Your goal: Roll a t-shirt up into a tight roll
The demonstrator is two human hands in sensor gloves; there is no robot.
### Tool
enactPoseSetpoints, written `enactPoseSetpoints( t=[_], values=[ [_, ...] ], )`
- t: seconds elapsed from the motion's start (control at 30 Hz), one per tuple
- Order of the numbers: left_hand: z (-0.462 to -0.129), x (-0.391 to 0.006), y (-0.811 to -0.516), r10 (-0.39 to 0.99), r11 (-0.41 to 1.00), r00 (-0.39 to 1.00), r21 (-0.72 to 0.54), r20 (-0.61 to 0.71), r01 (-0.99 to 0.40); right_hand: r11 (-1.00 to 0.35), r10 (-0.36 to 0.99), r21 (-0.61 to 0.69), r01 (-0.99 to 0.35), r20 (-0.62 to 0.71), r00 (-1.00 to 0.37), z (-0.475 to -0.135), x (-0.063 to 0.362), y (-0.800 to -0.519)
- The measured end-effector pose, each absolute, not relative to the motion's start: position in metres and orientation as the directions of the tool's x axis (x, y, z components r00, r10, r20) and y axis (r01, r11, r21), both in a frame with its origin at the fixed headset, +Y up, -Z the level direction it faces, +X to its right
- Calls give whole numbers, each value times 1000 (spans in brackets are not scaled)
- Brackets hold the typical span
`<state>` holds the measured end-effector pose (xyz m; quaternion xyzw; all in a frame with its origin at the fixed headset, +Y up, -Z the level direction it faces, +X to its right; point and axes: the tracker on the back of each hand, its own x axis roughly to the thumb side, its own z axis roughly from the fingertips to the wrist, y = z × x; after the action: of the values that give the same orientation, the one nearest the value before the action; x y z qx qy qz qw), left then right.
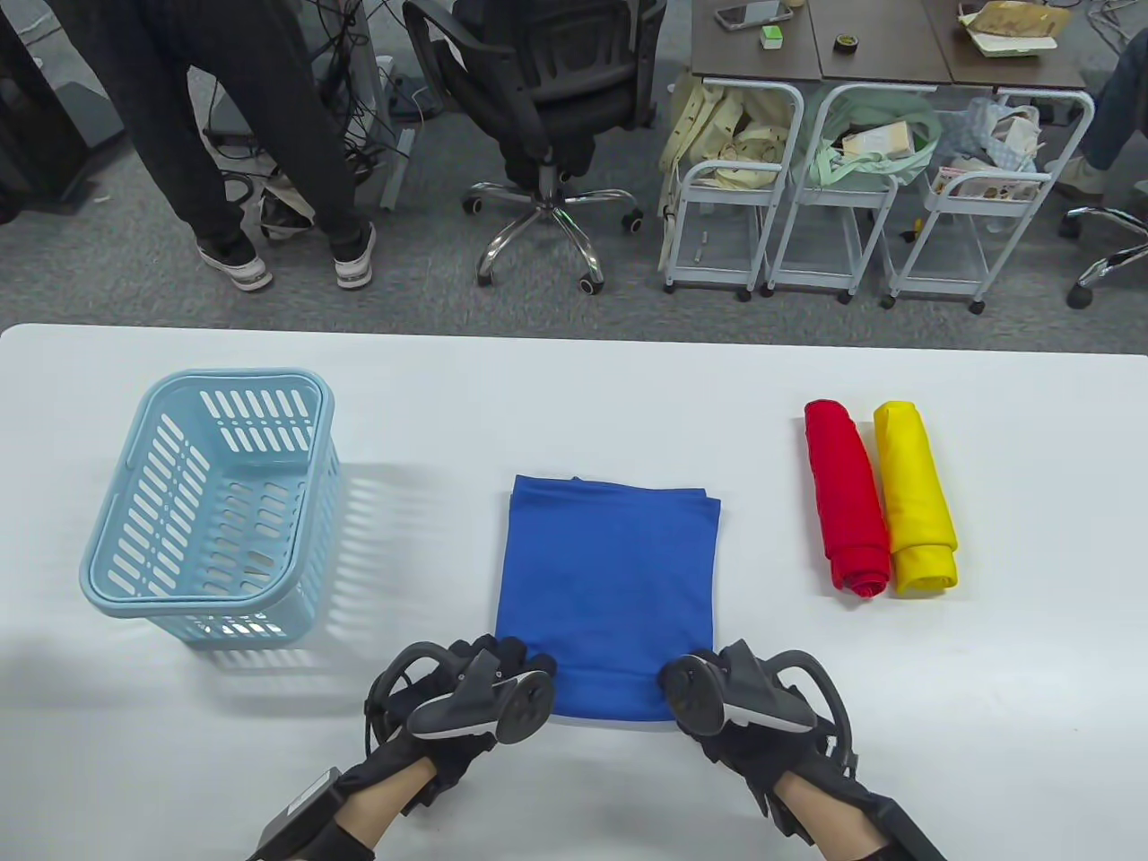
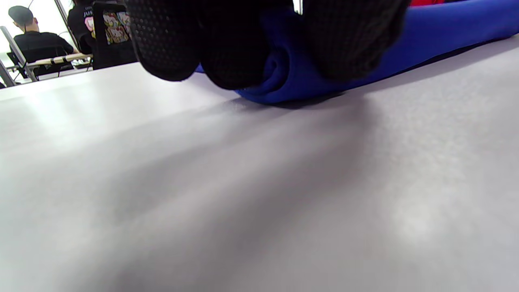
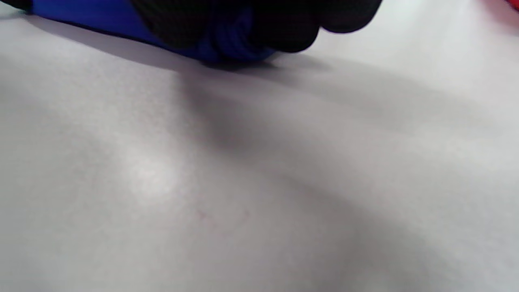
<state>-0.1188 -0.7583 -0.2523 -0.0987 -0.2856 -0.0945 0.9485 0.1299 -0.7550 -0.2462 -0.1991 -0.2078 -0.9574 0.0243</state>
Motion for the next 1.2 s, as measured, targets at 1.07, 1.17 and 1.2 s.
enactPoseSetpoints(
  t=[1.07, 1.17, 1.2],
  values=[
    [-238, -102, -759, -27, 954, 793, -220, 608, 201, -902, -135, 373, 215, 228, -964, -245, 141, -738],
    [-240, -103, -761, -35, 956, 793, -210, 609, 203, -936, -135, 293, 198, 222, -966, -239, 137, -726],
    [-241, -103, -761, -39, 956, 792, -207, 609, 206, -939, -117, 285, 192, 259, -959, -237, 134, -723]
  ],
)
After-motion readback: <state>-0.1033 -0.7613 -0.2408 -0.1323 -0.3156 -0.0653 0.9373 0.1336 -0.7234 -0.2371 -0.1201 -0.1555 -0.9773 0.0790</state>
